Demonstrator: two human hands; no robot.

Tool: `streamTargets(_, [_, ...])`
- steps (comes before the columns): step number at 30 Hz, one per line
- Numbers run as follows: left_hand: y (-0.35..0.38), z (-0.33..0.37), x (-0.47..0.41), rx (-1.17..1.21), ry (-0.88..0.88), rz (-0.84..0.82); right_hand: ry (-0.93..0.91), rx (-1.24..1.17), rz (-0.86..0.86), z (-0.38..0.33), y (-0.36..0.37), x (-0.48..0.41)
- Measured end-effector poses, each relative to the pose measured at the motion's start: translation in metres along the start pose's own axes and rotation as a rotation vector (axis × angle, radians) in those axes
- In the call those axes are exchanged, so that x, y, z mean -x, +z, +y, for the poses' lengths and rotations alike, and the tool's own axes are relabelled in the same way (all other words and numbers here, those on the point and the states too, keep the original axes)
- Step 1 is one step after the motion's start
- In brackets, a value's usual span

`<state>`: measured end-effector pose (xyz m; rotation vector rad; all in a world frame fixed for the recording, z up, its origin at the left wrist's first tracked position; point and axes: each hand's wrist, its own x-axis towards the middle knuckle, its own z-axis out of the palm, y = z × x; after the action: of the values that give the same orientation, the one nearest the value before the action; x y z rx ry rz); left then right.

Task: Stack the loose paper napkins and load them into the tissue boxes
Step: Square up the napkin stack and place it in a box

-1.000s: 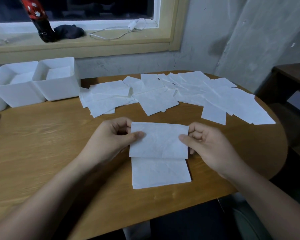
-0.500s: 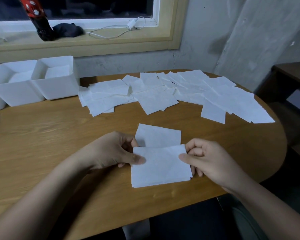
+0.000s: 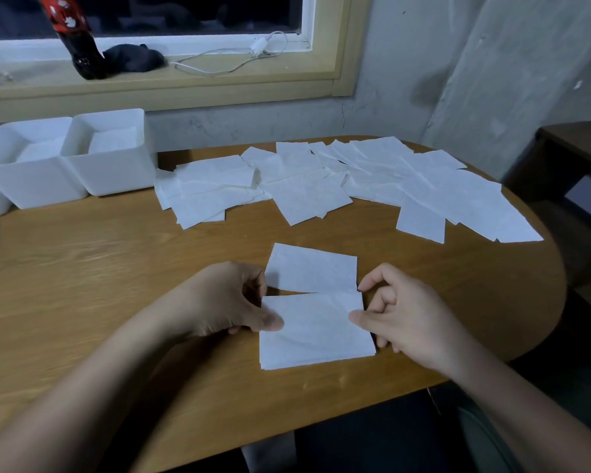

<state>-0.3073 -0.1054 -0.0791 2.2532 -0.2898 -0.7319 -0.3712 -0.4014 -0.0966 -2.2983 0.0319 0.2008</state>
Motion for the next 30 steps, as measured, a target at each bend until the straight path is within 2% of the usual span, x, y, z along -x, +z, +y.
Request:
streamTargets(6, [-0.010, -0.006, -0.005, 0.010, -0.015, 0.089, -0.034, 0.117, 0.052, 0.007, -0.013, -0.014])
streamTargets(10, [-0.011, -0.011, -0.013, -0.029, 0.081, 0.352, -0.063, 0.165, 0.146, 0.004, -0.016, -0.035])
streamTargets(13, [-0.007, -0.021, -0.020, -0.083, 0.131, 0.508, -0.075, 0.271, 0.119, 0.002, -0.013, -0.053])
streamTargets(18, [-0.003, -0.030, -0.027, -0.087, 0.182, 0.541, -0.040, 0.367, 0.053, -0.007, -0.011, -0.076])
streamTargets(24, [0.002, -0.029, -0.029, -0.100, 0.203, 0.534, 0.009, 0.332, -0.024, -0.021, -0.013, -0.093])
streamTargets(30, [0.003, -0.027, -0.027, -0.058, 0.220, 0.547, -0.060, 0.334, -0.063, -0.034, -0.011, -0.095])
